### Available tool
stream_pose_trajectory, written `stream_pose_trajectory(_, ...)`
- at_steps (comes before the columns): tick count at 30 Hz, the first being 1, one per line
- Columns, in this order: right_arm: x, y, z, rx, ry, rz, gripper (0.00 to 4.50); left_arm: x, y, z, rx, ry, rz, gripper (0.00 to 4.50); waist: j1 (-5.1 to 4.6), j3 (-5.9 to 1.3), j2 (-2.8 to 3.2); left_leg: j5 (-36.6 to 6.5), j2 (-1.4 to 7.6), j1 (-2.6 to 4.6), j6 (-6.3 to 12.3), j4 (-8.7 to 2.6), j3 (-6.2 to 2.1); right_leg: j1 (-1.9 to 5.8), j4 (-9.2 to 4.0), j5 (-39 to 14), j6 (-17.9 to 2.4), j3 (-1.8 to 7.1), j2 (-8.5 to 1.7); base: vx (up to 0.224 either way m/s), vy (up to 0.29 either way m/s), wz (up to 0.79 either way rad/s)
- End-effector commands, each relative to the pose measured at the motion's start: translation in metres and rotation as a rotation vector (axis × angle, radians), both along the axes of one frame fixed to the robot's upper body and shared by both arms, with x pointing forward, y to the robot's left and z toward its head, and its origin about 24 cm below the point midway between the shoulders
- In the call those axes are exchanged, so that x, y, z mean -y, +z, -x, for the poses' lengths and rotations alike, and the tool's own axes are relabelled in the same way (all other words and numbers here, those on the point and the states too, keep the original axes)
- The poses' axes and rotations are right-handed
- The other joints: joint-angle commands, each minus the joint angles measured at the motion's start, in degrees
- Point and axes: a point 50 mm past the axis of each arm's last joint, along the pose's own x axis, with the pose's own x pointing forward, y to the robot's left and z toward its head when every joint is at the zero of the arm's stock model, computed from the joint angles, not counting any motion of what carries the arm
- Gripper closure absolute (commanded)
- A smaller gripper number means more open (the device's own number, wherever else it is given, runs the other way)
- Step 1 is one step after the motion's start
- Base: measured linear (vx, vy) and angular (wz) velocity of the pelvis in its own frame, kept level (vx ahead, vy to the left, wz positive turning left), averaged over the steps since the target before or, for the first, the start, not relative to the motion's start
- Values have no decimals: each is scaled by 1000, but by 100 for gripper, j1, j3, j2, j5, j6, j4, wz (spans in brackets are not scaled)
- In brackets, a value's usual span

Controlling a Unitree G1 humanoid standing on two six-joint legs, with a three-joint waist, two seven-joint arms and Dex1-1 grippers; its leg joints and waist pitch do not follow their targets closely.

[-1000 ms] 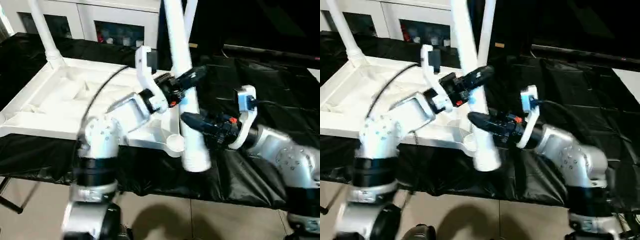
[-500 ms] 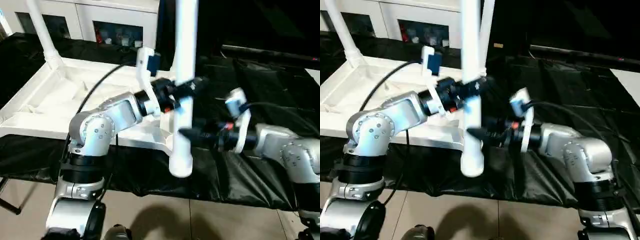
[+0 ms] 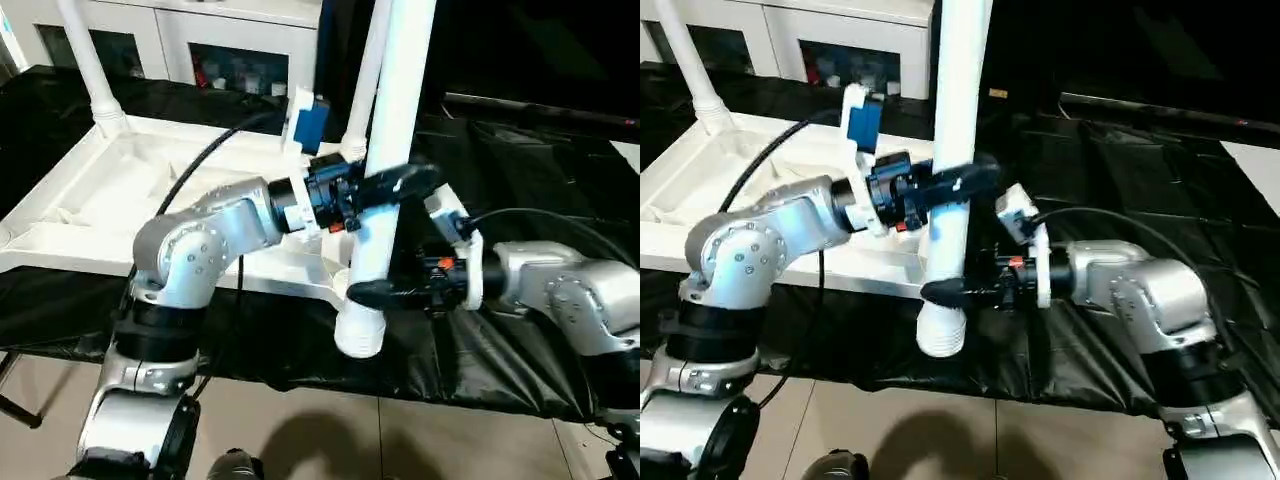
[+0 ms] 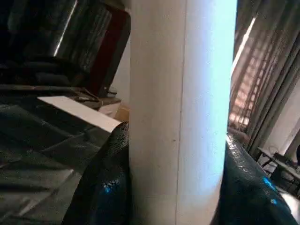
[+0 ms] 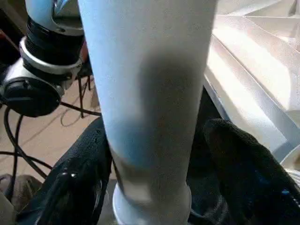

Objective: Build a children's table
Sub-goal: Pick table leg

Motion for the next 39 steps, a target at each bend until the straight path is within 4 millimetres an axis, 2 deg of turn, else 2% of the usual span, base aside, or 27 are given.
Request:
stream_pose_trajectory(1,1,-3,-2,1,-14,21,129,5,10,2,40,-25,18,271,-24,-501,-176,-1749,114,255,-459,-399,-56,150,-455,-1952,-851,117,-218,0,0,0)
stream_pose_trajectory(2,0,-3,-2,2,-12,18,129,5,10,2,40,-24,19,271,-2,-508,-143,-1690,110,254,-444,-391,-65,160,-425,-1943,-859,116,-233,0,0,0)
stream_pose_trajectory(3,0,-3,-2,2,-12,18,129,5,10,2,40,-24,19,271,-3,-497,-99,-1697,115,259,-442,-393,-63,134,-442,-1989,-849,125,-237,0,0,0)
stream_pose_trajectory(6,-2,-5,-2,-1,-7,7,129,5,10,1,37,-18,27,271,-12,-502,-107,-1795,119,278,-495,-400,-67,127,-440,-1939,-846,119,-218,0,0,0)
stream_pose_trajectory(14,-3,-7,-3,-18,-13,-9,129,6,10,1,38,-19,25,271,-5,-513,-119,-1780,114,270,-498,-402,-70,139,-432,-1885,-852,117,-216,0,0,0)
stream_pose_trajectory(15,-3,-8,-2,-24,-14,-10,155,6,10,1,40,-21,21,271,-2,-513,-101,-1784,115,271,-504,-405,-75,139,-426,-1861,-859,117,-216,0,0,0)
stream_pose_trajectory(28,-2,-12,-2,-49,-17,-10,248,5,8,0,52,-13,-10,271,-4,-518,-117,-1911,115,279,-545,-411,-81,136,-433,-1902,-846,113,-211,0,0,0)
stream_pose_trajectory(29,-2,-12,-2,-50,-18,-10,252,5,8,0,62,-7,-16,236,-5,-518,-119,-1892,114,275,-544,-412,-81,137,-433,-1880,-843,113,-213,0,0,0)
stream_pose_trajectory(31,-2,-14,-2,-53,-23,-9,256,6,8,-3,72,33,-26,201,1,-517,-108,-1927,119,284,-556,-415,-84,130,-436,-1912,-836,113,-216,0,0,0)
stream_pose_trajectory(33,-2,-15,-2,-54,-37,-11,257,5,11,-7,65,56,5,198,1,-516,-116,-1948,118,280,-564,-415,-82,130,-439,-1906,-829,115,-214,0,0,0)
stream_pose_trajectory(37,-3,-16,-3,-47,-53,-22,260,3,17,-10,98,91,45,155,3,-523,-112,-1970,116,275,-571,-419,-92,138,-447,-1877,-833,107,-219,0,0,0)
stream_pose_trajectory(38,-3,-16,-4,-39,-69,-36,261,1,23,-12,122,131,100,153,10,-525,-78,-1960,119,276,-578,-424,-99,144,-434,-1803,-855,107,-221,0,0,0)
stream_pose_trajectory(39,-3,-16,-4,-39,-69,-36,261,1,23,-12,122,131,100,153,5,-521,-91,-1976,119,276,-573,-421,-87,134,-454,-1789,-867,114,-220,0,0,0)
